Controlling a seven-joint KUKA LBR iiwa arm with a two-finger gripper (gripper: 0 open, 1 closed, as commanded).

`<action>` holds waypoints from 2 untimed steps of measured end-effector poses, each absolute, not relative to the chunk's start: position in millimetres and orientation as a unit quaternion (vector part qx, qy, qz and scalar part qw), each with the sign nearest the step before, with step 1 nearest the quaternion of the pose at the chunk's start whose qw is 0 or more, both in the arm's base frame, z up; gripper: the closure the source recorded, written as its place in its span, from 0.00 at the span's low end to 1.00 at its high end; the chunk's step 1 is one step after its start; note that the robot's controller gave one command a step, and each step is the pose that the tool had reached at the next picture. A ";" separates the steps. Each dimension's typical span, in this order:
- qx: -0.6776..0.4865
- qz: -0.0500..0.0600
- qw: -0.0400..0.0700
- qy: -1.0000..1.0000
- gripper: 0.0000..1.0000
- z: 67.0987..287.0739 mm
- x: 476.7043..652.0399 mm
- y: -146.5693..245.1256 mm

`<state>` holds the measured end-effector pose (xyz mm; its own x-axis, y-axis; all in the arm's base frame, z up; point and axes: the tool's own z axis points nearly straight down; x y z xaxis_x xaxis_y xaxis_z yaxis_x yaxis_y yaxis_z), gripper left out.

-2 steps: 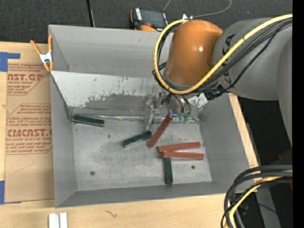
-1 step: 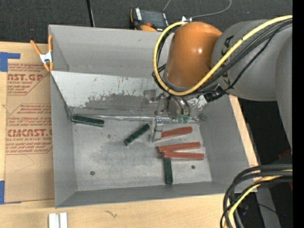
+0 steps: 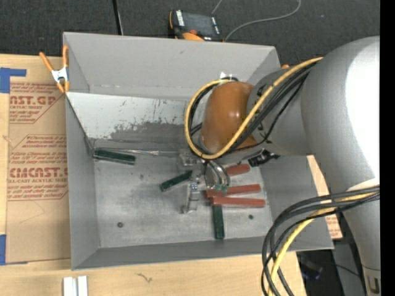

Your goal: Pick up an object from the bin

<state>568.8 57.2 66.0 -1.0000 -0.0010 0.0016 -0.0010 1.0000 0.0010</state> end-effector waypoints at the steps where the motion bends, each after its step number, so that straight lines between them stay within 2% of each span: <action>1: 0.001 -0.001 -0.001 -1.000 1.00 70.6 570.4 57.5; 2: 0.017 -0.002 -0.005 -1.000 1.00 194.8 563.0 104.4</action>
Offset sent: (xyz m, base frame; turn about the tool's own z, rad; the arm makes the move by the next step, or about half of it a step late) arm 0.0000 0.0000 0.0000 0.0000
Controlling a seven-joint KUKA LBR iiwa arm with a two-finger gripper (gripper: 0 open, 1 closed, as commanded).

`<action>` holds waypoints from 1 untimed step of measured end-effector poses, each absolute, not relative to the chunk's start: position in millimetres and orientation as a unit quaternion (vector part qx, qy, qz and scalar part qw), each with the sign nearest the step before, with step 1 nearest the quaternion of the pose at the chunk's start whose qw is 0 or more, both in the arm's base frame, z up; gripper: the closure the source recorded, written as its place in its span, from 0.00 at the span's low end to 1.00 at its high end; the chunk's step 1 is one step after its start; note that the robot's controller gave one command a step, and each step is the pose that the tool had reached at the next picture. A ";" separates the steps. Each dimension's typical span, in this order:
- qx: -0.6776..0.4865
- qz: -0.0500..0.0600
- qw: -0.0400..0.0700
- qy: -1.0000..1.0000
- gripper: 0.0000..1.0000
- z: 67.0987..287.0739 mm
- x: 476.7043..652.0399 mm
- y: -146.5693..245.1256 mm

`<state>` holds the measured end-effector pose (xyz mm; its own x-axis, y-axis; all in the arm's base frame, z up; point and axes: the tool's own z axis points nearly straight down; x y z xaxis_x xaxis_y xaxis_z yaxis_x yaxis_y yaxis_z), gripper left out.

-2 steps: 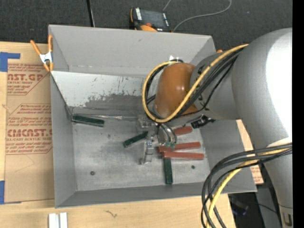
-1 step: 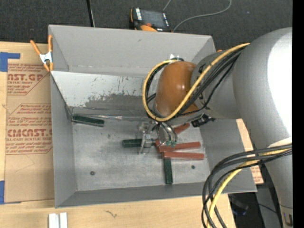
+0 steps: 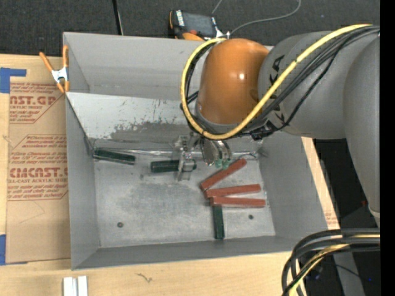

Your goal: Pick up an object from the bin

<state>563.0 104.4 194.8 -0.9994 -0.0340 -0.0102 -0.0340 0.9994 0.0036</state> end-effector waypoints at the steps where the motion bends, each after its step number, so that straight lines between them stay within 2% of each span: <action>1: -0.169 0.000 0.006 0.986 1.00 396.8 587.2 103.1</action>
Offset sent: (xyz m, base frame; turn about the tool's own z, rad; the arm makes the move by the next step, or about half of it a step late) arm 0.0226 -0.0023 0.1975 -0.3043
